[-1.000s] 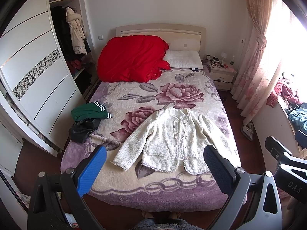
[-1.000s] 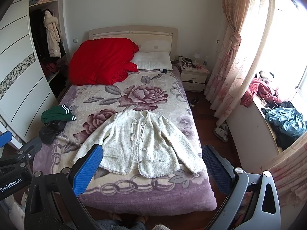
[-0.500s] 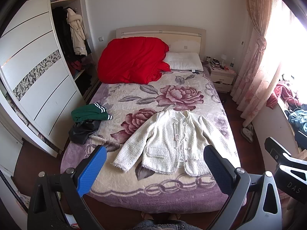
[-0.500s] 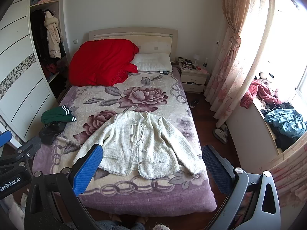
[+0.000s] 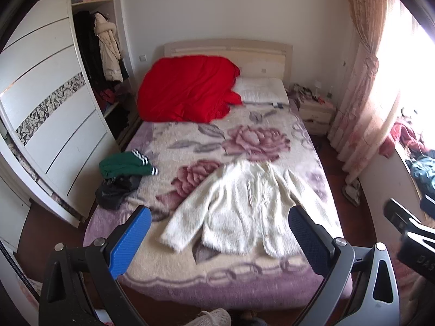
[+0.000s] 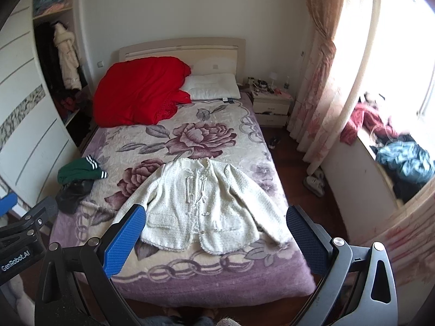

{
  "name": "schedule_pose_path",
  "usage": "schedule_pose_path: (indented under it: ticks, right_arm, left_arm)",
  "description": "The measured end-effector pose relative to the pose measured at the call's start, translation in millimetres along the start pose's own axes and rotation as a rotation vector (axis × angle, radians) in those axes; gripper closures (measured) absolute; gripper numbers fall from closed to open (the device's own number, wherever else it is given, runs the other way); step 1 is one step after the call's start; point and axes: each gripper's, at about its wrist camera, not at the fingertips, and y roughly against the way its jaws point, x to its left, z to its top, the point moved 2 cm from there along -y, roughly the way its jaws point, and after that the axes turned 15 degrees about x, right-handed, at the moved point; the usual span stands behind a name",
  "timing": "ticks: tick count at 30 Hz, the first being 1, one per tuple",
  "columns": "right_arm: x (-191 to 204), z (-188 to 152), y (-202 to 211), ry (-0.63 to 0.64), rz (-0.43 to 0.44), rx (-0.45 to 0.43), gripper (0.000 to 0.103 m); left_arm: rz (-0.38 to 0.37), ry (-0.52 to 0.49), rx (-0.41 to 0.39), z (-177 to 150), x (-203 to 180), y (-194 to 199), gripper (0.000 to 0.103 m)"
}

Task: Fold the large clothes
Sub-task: 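Lower the right tool to the cardigan sleeve cuff and close on it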

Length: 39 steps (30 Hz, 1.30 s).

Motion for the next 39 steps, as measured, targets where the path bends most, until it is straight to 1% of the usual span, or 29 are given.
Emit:
schedule_pose_path:
  ticks: [2,3,5,6,7,8,10,12,13,14,16,17,18,19,20,21,24,25,26,28,31,33,34,35,36,37,39]
  right_arm:
    - [-7,12,-15,-0.044,0.030,0.014,0.000]
    - [-8,13,-24,-0.059,0.038,0.021,0.000]
    - [-26,19,-59,-0.144,0.045,0.075,0.000]
    - [-36,20,-76,-0.191,0.047,0.099,0.000]
    - [-51,17,-103,-0.261,0.042,0.135,0.000]
    - [-63,8,-123,-0.310,0.037,0.154,0.000]
    - [-95,-6,-172,-0.419,0.011,0.198,0.000]
    - [-123,-22,-216,-0.509,-0.009,0.233,0.000]
    - [-143,-32,-242,-0.563,-0.018,0.260,0.000]
    - [-159,-43,-263,-0.605,-0.016,0.279,0.002]
    - [-202,-75,-315,-0.723,-0.009,0.322,0.009]
    - [-218,-88,-337,-0.772,0.004,0.341,0.010]
    - [-235,-103,-365,-0.834,0.021,0.364,0.010]
    - [-257,-120,-399,-0.910,0.053,0.394,0.010]
    - [-274,-135,-428,-0.971,0.090,0.409,0.010]
    - [-295,-153,-468,-1.049,0.129,0.421,0.010]
    - [-333,-189,-552,-1.200,0.193,0.437,0.010]
    - [-347,-204,-589,-1.264,0.230,0.432,0.010]
    - [-355,-212,-613,-1.305,0.260,0.423,0.010]
    - [-371,-224,-663,-1.377,0.341,0.398,0.010]
    - [-379,-239,-731,-1.469,0.442,0.371,0.010]
    - [-377,-241,-754,-1.493,0.476,0.331,0.010]
    - [-376,-240,-762,-1.499,0.475,0.296,0.019]
    - [-375,-238,-766,-1.495,0.470,0.257,0.033]
    - [-373,-235,-770,-1.477,0.478,0.238,0.069]
    - [-372,-229,-773,-1.441,0.462,0.263,0.087]
    - [-374,-220,-768,-1.391,0.443,0.236,0.091]
  left_arm:
    - [0.021,-0.001,-0.014,7,4,-19,0.000]
    - [0.036,0.001,-0.023,12,6,-34,0.000]
    - [0.057,-0.005,-0.012,11,11,-63,0.000]
    - [0.056,-0.012,-0.002,11,13,-82,0.000]
    - [0.059,-0.018,0.010,11,14,-98,0.000]
    - [0.063,-0.029,0.035,14,13,-124,0.000]
    - [0.072,-0.039,0.061,6,12,-156,0.000]
    - [0.106,-0.044,0.115,-1,7,-195,0.000]
    - [0.108,-0.038,0.144,-2,3,-219,0.000]
    - [0.114,-0.030,0.169,-7,1,-237,0.000]
    - [0.118,-0.016,0.210,-15,-6,-268,0.000]
    - [0.129,-0.011,0.231,-19,-12,-288,0.000]
    - [0.148,-0.009,0.252,-22,-19,-309,0.000]
    - [0.162,-0.008,0.265,-26,-25,-327,0.000]
    - [0.187,-0.008,0.292,-31,-35,-354,0.000]
    - [0.199,-0.007,0.312,-35,-39,-370,0.000]
    - [0.223,-0.012,0.383,-49,-59,-431,0.000]
    - [0.232,-0.016,0.402,-53,-66,-447,0.000]
    - [0.242,-0.023,0.425,-61,-75,-469,0.000]
    - [0.257,-0.037,0.460,-70,-88,-497,0.000]
    - [0.258,-0.058,0.496,-79,-112,-528,0.000]
    - [0.256,-0.080,0.497,-81,-128,-541,0.000]
    - [0.253,-0.094,0.495,-82,-138,-547,0.000]
    - [0.242,-0.110,0.493,-82,-148,-554,0.000]
    - [0.234,-0.125,0.491,-80,-158,-559,0.000]
    - [0.227,-0.145,0.487,-78,-169,-566,0.000]
    - [0.202,-0.172,0.478,-70,-186,-576,0.000]
